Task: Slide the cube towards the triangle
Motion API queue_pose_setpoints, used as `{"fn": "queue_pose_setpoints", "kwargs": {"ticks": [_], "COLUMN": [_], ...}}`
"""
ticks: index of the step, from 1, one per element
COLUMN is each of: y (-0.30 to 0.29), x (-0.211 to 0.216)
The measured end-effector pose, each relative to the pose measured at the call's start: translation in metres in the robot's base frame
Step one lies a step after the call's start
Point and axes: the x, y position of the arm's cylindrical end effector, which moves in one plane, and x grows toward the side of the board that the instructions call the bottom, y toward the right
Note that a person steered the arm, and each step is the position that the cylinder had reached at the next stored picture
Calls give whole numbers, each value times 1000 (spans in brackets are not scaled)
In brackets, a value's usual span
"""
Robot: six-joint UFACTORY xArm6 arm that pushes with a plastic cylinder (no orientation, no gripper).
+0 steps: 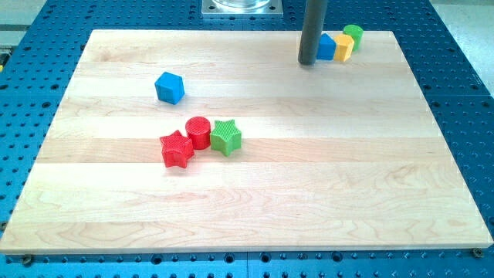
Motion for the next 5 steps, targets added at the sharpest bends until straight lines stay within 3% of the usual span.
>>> {"fn": "queue_pose_setpoints", "kwargs": {"ticks": [1, 2, 4, 5], "y": [-45, -149, -252, -203], "x": [64, 98, 101, 76]}}
